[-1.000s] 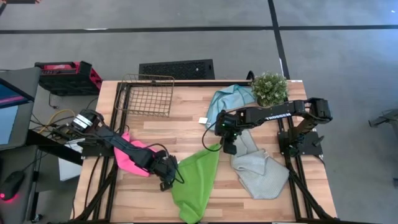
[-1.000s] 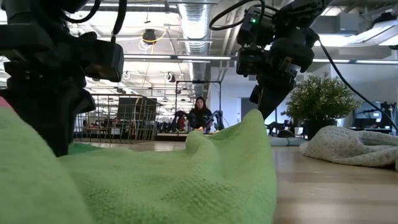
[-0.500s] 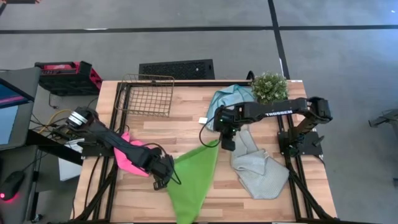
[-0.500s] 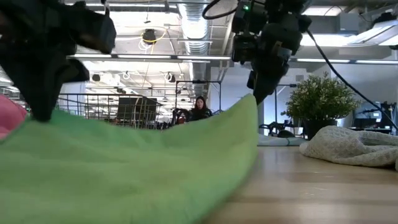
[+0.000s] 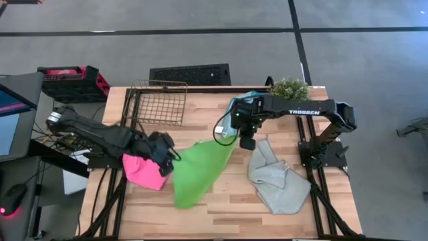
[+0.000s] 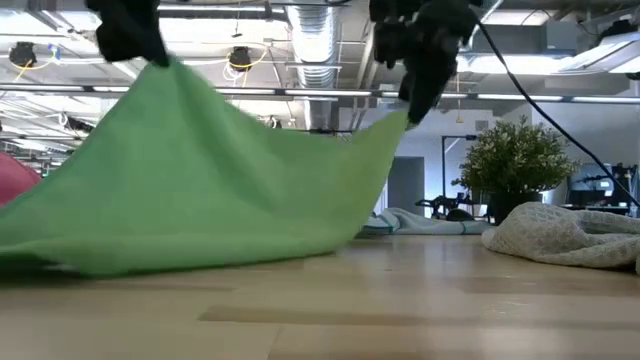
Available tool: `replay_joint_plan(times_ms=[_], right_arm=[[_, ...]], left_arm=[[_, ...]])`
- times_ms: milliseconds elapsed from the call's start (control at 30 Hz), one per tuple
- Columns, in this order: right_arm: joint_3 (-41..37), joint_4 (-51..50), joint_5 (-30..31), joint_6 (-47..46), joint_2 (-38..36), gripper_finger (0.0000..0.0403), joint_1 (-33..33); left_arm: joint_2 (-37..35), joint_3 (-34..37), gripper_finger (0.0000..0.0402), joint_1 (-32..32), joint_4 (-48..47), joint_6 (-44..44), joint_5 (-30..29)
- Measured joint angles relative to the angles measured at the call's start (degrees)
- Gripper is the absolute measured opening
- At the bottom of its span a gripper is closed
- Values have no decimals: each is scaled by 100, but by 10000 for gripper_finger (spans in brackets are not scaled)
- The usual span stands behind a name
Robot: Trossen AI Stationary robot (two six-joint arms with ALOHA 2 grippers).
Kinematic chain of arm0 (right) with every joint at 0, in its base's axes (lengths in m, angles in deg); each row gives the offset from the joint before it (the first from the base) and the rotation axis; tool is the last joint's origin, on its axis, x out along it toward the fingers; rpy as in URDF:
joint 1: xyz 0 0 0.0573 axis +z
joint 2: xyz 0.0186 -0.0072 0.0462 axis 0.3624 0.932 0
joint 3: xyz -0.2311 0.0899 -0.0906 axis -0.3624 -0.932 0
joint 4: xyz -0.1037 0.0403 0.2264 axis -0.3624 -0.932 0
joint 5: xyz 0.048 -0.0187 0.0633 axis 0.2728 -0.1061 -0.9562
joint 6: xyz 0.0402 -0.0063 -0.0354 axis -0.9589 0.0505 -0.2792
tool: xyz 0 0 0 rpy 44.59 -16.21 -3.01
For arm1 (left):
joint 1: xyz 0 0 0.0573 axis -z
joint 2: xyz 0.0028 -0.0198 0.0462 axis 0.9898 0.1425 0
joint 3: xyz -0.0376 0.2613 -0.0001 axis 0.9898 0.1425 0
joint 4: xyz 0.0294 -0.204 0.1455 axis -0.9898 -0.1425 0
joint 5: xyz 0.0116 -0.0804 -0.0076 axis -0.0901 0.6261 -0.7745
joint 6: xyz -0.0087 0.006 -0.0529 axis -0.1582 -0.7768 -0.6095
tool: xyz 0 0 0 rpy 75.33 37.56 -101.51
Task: Fold microfiber towels
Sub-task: Fold the green microfiber cloth
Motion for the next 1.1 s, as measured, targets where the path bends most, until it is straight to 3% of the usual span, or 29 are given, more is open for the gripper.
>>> replay_joint_plan(times_ms=[267, 600, 733, 933, 1100], right_arm=[[876, -1418, -13, 1198, 0, 7, -17], [1823, -2776, -5, 1384, 0, 8, -157], [2142, -2776, 16, 1384, -76, 8, -184], [2496, -2769, 1562, 1043, -260, 8, -185], [2551, -2777, 2693, 739, -406, 8, -262]], left_arm=[[380, -1391, 0, -688, -1654, 848, -549], [1484, -3114, 0, -1389, -1968, 2360, -1365], [1773, -3898, 0, -1569, -2085, 2838, -1505], [1918, -4668, 0, -1808, -2217, 3314, -1893], [1928, -4669, 0, -2122, -2242, 3583, -2243]])
